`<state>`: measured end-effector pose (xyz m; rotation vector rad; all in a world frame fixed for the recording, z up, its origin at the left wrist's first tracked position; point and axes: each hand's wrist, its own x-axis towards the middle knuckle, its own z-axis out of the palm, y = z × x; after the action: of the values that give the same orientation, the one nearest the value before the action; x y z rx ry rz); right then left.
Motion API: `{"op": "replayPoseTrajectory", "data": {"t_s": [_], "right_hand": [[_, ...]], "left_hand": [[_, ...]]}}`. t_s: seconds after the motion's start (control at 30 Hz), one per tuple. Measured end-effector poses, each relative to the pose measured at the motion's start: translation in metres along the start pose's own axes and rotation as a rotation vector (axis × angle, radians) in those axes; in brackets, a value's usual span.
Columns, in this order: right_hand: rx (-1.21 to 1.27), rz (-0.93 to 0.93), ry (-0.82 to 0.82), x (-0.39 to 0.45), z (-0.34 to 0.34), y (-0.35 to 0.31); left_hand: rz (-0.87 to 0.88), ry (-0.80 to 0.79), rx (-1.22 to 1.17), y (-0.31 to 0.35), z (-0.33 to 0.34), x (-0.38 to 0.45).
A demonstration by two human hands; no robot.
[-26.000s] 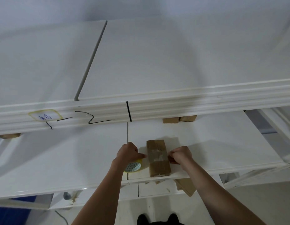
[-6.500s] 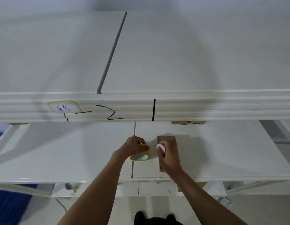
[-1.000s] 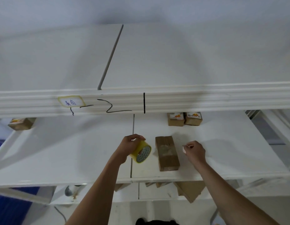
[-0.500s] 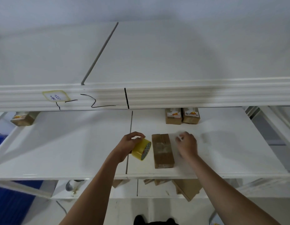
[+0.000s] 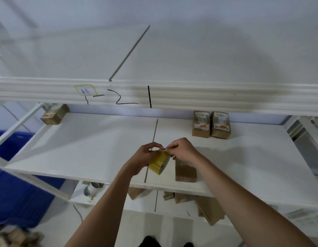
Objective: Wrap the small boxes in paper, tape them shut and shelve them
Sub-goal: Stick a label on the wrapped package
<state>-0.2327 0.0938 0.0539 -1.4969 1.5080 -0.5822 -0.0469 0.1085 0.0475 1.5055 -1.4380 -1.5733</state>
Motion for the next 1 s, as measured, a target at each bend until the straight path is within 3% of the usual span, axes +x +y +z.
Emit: {"op": "replayPoseTrajectory", "data": {"t_s": [0.53, 0.77, 1.0], "right_hand": [[-0.337, -0.025, 0.133, 0.011, 0.075, -0.047], [-0.389, -0.017, 0.065, 0.011, 0.113, -0.068], [-0.389, -0.016, -0.029, 0.013, 0.156, -0.087]], "left_hand": [[-0.093, -0.172, -0.066, -0.034, -0.076, -0.016], [-0.172, -0.174, -0.065, -0.068, -0.109, -0.02], [-0.339, -0.071, -0.008, -0.118, -0.131, -0.033]]}}
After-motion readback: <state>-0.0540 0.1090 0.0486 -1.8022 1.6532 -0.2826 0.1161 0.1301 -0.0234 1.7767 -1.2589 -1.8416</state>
